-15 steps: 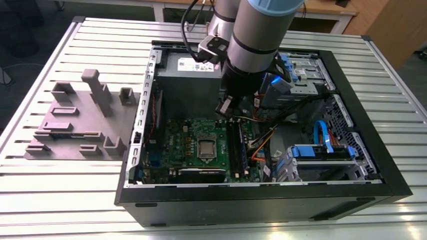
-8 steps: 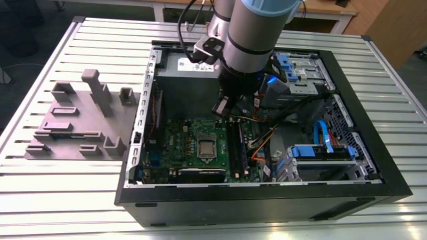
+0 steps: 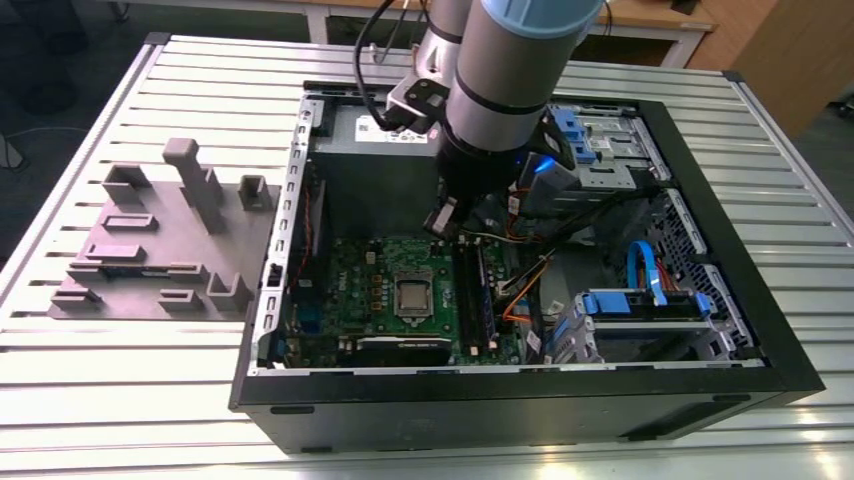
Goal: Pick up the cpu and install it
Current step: 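Install the first cpu locking lever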
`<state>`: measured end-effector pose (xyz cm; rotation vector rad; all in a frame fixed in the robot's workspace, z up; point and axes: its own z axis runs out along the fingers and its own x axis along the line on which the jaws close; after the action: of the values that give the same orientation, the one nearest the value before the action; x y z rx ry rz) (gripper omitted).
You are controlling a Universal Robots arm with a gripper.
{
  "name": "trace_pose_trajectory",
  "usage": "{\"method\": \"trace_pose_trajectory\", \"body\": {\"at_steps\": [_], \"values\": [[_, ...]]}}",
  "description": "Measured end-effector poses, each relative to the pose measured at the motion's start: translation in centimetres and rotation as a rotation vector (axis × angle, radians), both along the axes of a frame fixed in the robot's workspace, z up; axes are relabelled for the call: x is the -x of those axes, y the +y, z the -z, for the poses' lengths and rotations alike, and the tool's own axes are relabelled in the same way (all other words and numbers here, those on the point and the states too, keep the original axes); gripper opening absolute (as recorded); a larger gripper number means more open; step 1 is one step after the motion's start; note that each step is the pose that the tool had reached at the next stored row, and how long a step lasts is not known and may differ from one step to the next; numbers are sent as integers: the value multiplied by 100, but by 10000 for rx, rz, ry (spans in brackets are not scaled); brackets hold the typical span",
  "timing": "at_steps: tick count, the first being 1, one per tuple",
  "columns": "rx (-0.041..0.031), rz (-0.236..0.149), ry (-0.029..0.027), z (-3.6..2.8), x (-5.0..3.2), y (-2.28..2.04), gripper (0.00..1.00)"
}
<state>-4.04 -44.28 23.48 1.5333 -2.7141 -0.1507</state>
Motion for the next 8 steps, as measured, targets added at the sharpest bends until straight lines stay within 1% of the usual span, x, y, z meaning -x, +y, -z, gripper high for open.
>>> {"method": "trace_pose_trajectory", "body": {"at_steps": [8], "values": [[0,-2,0,0,6,-55,11]]}}
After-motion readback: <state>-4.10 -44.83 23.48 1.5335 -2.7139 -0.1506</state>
